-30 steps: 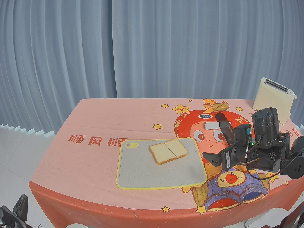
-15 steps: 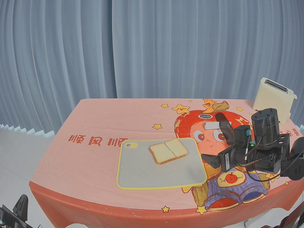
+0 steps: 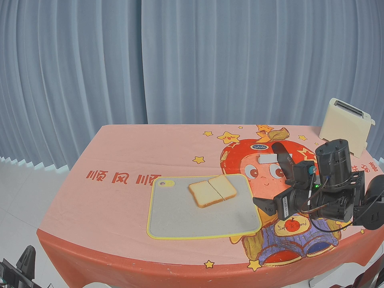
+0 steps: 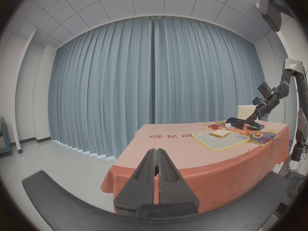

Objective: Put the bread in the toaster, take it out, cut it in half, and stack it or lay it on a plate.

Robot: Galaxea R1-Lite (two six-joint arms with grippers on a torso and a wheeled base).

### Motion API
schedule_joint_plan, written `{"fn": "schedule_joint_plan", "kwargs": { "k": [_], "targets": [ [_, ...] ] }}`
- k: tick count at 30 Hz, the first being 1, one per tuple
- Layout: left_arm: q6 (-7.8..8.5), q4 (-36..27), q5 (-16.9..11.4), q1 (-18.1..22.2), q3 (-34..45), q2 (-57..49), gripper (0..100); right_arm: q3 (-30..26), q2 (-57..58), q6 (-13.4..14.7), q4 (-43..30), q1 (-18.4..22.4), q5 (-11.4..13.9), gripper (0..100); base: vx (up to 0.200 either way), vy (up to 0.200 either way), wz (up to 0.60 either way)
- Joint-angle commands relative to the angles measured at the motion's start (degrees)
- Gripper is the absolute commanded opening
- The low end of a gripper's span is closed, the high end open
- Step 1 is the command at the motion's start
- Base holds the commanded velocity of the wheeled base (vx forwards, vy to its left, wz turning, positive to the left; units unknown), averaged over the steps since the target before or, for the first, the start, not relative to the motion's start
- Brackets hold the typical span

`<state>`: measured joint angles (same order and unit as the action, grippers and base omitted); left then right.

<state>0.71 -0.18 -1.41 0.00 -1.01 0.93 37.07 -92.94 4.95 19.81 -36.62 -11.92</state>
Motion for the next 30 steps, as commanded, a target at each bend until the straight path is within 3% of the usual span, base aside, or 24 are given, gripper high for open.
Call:
{"fn": "schedule_joint_plan", "kwargs": {
  "k": [1,7,9,30],
  "targets": [
    [0.0,0.01,0.01,0.0,0.92,-0.49,0,0.11,-0.93,0.06,0.05,-0.65,-0.12,100,0.0,0.0,0.0],
    [0.0,0.01,0.01,0.0,0.92,-0.49,0,1.6,-4.35,1.55,0.14,-3.72,-4.51,100,0.0,0.0,0.0],
    [0.0,0.01,0.01,0.0,0.92,-0.49,0,2.92,-6.11,3.66,0.14,-4.25,-5.66,100,0.0,0.0,0.0],
    [-0.09,0.01,0.01,0.0,0.92,-0.49,0,14.43,-13.85,2.43,-0.91,-0.56,-6.01,100,0.0,0.0,0.0]
  ]
}}
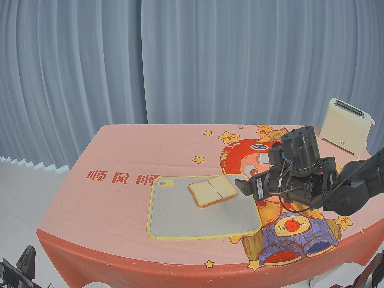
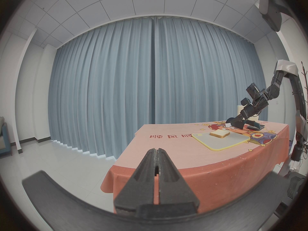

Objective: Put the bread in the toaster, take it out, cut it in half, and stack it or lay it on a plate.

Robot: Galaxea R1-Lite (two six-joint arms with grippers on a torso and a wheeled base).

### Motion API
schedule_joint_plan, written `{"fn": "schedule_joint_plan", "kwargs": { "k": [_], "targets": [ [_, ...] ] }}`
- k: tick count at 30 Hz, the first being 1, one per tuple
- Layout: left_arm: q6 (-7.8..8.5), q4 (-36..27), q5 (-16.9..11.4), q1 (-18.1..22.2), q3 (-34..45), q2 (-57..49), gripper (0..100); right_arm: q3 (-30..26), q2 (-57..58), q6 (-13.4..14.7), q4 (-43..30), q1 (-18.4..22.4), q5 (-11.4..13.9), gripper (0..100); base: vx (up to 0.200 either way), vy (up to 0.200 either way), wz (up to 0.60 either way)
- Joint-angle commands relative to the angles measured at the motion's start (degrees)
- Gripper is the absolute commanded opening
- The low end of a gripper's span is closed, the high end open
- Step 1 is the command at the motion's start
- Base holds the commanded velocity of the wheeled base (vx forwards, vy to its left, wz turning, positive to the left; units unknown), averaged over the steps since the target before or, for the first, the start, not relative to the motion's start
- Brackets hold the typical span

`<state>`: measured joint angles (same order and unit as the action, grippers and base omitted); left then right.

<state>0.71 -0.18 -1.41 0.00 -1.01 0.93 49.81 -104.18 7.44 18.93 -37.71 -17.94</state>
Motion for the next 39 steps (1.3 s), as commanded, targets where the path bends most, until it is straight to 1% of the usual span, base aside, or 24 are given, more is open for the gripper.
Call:
{"fn": "schedule_joint_plan", "kwargs": {
  "k": [1,7,25,39],
  "targets": [
    [0.0,0.01,0.01,0.0,0.92,-0.49,0,2.04,-3.13,-0.14,-0.04,0.88,0.01,100,0.0,0.0,0.0],
    [0.0,0.01,0.01,0.0,0.92,-0.49,0,2.92,-6.3,-0.14,0.84,2.11,0.01,100,0.0,0.0,0.0],
    [0.0,0.01,0.01,0.0,0.92,-0.49,0,5.3,-10.43,-0.14,0.76,2.46,0.01,100,0.0,0.0,0.0],
    [0.0,0.01,0.01,0.0,0.92,-0.49,0,5.3,-12.19,-0.49,0.84,2.55,0.01,100,0.0,0.0,0.0]
  ]
}}
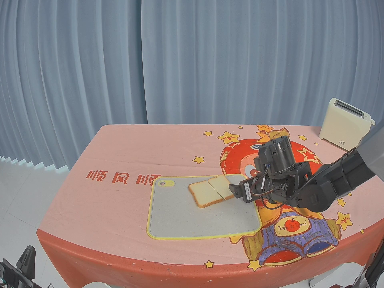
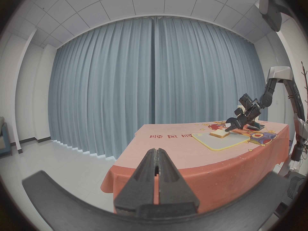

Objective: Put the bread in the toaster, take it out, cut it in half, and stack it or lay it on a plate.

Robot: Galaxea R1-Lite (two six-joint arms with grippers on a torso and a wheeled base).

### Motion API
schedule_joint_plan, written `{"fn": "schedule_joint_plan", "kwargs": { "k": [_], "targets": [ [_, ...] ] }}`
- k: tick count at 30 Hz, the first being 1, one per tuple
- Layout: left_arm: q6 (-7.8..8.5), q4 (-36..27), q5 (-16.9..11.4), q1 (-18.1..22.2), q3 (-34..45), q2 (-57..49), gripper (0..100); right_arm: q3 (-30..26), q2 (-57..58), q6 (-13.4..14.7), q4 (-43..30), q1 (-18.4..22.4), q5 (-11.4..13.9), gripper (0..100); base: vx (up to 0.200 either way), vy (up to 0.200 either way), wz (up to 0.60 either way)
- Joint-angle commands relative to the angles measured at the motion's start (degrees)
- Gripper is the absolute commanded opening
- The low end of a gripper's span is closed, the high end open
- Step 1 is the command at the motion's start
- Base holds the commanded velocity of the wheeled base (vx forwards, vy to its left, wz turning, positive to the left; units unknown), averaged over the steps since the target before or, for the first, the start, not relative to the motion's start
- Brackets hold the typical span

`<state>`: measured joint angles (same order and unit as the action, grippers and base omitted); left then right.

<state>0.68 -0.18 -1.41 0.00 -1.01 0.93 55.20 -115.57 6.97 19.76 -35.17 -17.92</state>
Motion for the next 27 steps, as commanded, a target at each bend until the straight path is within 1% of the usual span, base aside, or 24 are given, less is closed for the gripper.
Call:
{"fn": "schedule_joint_plan", "kwargs": {
  "k": [1,20,21,27],
  "targets": [
    [0.02,0.01,0.01,0.0,0.92,-0.49,0,-0.18,-0.89,-0.03,0.01,0.01,-0.01,100,0.0,0.0,0.0],
    [0.02,0.01,0.01,0.0,0.92,-0.49,0,-0.44,-1.06,-0.03,-0.16,-0.07,-0.01,100,0.0,0.0,0.0],
    [0.02,0.01,0.01,0.0,0.92,-0.49,0,-0.44,-1.06,-0.03,-0.16,-0.07,-0.01,0,0.0,0.0,0.0],
    [0.02,0.01,0.01,0.0,0.92,-0.49,0,-0.79,-1.06,-0.12,-0.6,-0.25,-0.01,0,0.0,0.0,0.0]
  ]
}}
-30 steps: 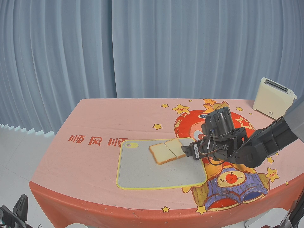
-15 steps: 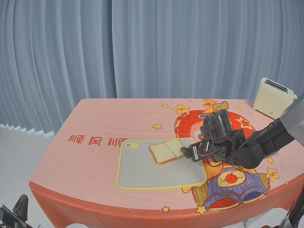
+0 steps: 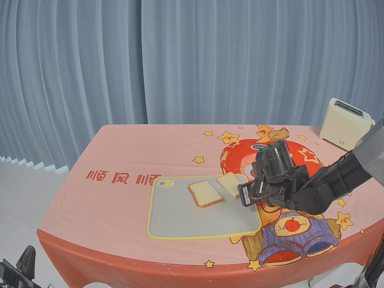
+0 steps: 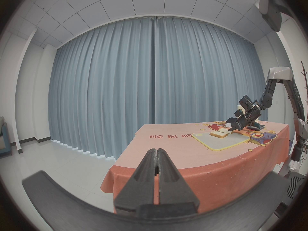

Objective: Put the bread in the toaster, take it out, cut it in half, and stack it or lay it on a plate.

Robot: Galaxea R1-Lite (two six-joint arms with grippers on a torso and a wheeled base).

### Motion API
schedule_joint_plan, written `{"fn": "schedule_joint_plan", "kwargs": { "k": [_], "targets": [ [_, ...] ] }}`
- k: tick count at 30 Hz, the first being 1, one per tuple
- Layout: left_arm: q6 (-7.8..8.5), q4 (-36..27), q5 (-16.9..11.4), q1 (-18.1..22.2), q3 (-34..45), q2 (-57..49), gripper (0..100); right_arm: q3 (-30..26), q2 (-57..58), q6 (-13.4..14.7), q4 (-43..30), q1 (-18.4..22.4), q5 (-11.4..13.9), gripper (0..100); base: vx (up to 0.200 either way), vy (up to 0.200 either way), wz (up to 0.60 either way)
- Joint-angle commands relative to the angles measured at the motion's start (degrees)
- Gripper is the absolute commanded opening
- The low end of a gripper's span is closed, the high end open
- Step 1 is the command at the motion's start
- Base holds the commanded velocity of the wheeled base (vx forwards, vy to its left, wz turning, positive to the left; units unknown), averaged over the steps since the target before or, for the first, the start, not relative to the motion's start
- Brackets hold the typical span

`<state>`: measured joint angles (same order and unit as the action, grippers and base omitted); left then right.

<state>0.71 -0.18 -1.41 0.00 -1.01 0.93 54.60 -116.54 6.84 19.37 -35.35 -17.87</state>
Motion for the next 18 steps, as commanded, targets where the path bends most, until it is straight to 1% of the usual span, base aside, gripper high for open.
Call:
{"fn": "schedule_joint_plan", "kwargs": {
  "k": [1,6,18],
  "targets": [
    [0.0,0.01,0.01,0.0,0.92,-0.49,0,-0.29,0.0,0.02,-0.3,-0.07,-0.06,0,0.0,0.0,0.0],
    [0.0,0.01,0.01,0.0,0.92,-0.49,0,-1.16,-0.09,-0.69,0.14,-0.42,-0.06,0,0.0,0.0,0.0],
    [0.0,0.01,0.01,0.0,0.92,-0.49,0,-0.81,0.79,-0.69,0.32,-0.42,-0.15,0,0.0,0.0,0.0]
  ]
}}
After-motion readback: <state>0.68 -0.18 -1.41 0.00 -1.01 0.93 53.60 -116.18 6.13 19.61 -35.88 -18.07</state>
